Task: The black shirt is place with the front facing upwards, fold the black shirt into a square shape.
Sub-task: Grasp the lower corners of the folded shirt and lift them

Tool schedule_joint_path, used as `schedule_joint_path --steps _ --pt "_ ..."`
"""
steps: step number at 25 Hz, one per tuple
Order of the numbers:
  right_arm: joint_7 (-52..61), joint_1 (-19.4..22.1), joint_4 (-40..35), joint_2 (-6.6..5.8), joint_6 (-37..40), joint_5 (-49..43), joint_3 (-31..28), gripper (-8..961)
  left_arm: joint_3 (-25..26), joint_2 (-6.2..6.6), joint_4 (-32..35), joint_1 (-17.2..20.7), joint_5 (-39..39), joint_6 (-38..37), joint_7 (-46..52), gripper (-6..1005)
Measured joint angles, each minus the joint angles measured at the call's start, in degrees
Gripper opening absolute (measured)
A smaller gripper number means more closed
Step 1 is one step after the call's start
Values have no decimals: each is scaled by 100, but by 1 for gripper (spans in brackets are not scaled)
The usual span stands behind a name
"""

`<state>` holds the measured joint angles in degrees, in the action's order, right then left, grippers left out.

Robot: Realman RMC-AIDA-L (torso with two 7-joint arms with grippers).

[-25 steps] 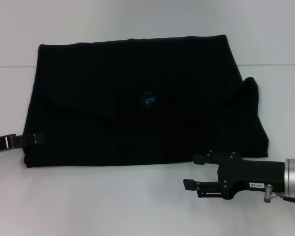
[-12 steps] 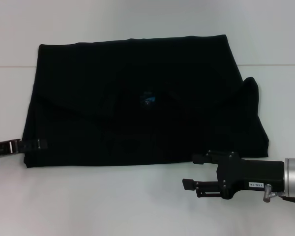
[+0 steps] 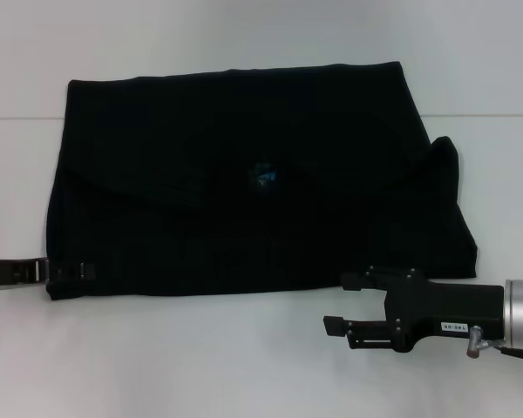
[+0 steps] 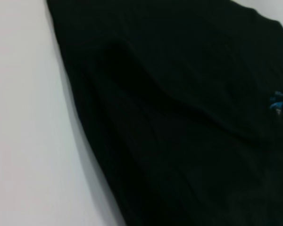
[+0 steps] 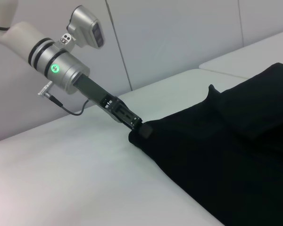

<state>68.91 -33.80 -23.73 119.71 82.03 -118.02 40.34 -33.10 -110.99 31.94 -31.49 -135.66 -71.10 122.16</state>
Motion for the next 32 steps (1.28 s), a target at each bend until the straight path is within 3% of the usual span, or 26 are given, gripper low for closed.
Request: schedule_joint_path --steps 12,22,25,29,32 --pt "-1 31 0 0 6 16 -44 829 -4 -17 51 -5 -46 -54 -3 291" --pt "98 30 -14 -3 9 24 -127 828 60 2 140 -2 49 -272 -1 63" --pt "620 29 -147 -40 -21 29 -199 827 64 -1 163 -3 50 -294 0 53" --pt "2531 11 -876 -266 -269 -29 -219 826 67 -1 171 -7 62 -318 -1 42" --pt "4458 -62 -1407 -620 -480 -362 -184 826 70 7 164 -14 143 -370 -54 42"
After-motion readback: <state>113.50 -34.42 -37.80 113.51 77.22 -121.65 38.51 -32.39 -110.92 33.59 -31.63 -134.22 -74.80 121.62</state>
